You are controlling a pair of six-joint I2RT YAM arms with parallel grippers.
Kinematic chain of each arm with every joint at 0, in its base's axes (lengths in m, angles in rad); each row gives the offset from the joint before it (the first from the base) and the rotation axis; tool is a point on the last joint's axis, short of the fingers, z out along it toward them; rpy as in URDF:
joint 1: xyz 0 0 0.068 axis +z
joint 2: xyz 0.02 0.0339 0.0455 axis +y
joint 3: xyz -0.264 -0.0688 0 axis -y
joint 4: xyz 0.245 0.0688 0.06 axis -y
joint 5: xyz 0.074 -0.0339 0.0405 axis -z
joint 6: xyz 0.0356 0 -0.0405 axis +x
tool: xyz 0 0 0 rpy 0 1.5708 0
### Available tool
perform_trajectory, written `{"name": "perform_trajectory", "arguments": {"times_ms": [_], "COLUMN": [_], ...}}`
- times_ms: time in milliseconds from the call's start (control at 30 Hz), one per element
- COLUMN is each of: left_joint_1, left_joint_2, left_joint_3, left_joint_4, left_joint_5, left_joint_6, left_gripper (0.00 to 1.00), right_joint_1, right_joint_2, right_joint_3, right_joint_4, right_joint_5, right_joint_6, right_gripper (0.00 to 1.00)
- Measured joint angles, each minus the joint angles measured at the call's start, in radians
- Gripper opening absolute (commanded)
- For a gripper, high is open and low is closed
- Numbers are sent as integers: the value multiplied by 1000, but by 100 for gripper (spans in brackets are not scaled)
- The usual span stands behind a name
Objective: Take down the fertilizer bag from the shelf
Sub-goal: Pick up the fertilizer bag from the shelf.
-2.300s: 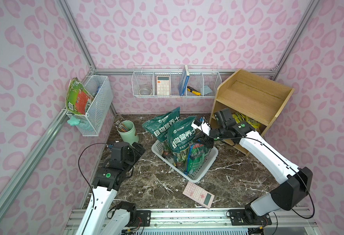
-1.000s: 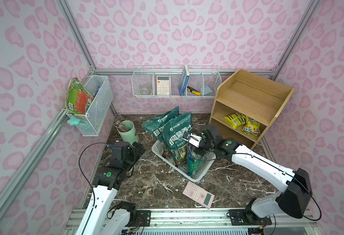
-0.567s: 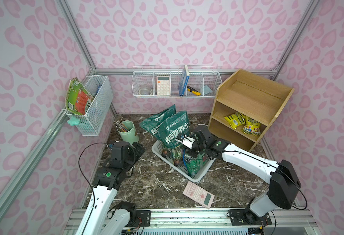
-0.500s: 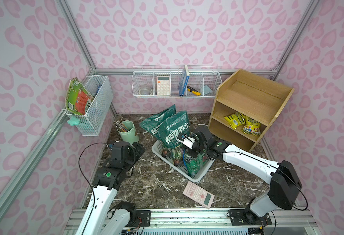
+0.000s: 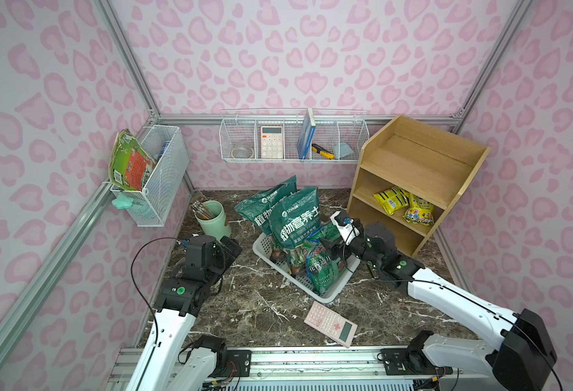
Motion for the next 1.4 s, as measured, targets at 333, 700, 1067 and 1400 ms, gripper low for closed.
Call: {"name": "perform_trajectory", "arguments": {"times_ms": [333,700,1067,1400], "left_joint_1": [0,-1,0,0], "left_joint_2": [-14,-37,-42,-2], "left_joint_3": [11,14,13,13], "left_joint_4": [-2,-14,-10,-8], "left_joint_5": [63,55,10,15], "left_joint_6": [-26,-26,-21,-21], "left_gripper": [99,99,99,99], "right_joint_1": [-134,-307,-532,-542], "right_joint_2": [22,-41,-11,150], "right_joint_3": [-12,-100,-116,13], "right_joint_4": [10,-37,36,56], "right_joint_5": [421,476,182,176], "right_joint_6": [237,499,644,683], "right_gripper": [88,89,80,75]}}
